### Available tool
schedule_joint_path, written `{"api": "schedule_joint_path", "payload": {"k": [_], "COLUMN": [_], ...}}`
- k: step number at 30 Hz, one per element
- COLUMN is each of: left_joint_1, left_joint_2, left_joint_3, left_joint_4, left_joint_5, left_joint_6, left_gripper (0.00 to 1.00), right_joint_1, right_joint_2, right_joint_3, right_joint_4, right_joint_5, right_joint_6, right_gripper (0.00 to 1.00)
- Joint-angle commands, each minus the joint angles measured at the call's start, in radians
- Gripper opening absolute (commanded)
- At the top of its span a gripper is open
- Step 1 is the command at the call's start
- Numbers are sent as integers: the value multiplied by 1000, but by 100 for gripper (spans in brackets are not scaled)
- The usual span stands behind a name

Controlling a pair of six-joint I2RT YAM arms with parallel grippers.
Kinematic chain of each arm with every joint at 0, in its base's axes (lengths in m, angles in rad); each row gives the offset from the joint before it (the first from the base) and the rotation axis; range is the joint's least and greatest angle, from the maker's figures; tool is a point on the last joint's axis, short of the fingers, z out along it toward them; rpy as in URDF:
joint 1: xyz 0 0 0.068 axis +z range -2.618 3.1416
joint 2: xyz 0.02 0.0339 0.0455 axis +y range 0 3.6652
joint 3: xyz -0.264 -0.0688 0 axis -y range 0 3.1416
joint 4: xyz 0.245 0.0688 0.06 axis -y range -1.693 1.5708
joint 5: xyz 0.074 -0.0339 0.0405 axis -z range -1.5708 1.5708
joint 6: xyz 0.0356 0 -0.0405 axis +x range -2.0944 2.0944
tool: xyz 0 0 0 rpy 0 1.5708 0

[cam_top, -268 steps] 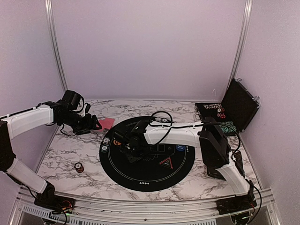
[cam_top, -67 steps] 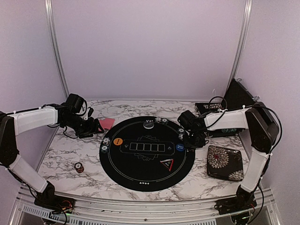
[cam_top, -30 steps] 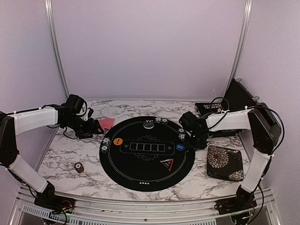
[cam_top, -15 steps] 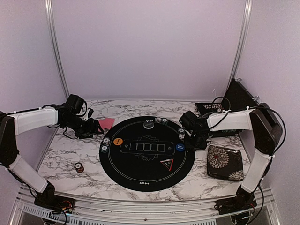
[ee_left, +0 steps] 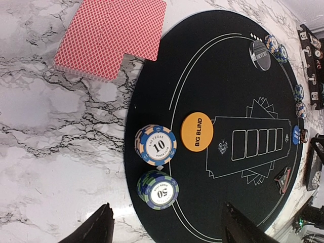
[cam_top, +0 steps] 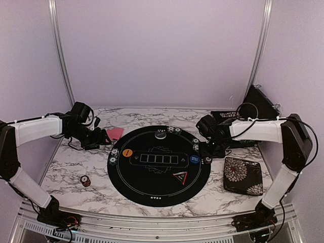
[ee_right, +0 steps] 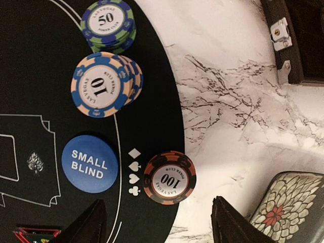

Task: Distribute texas hold em gaming equipment
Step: Move the pile of poker chips to the small blind area, then pick up the pile of poker chips from the pile of poker chips.

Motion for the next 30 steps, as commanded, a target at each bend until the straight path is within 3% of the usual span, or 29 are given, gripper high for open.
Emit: {"api": "schedule_joint_path", "payload": {"k": [1,6,10,20,30], "left_joint_1": [4,4,2,-19,-82], "left_joint_2": [-51,-110,-176,-333,-386], "left_joint_3": [-16,-60,-102,-186,-254], "left_joint_4": [-52,-106,-164,-338,-415], "left_joint_5": [-45,-110,-178,-349,-403], "left_joint_6": [-18,-54,-94,-193,-286], "left_gripper": [74,74,74,74,74], "right_joint_1": [24,42,42,44,47], "right_joint_2": [-65,-120,-169,-180,-155], "right_joint_3": [21,39,36,51,93], "right_joint_4": [14,74,148,273,304], "right_joint_5": [-2,-19,-54,-175,-246], "right_joint_6": [-35,-99,-151,-271,-335], "right_gripper": [72,87,92,94,94]}}
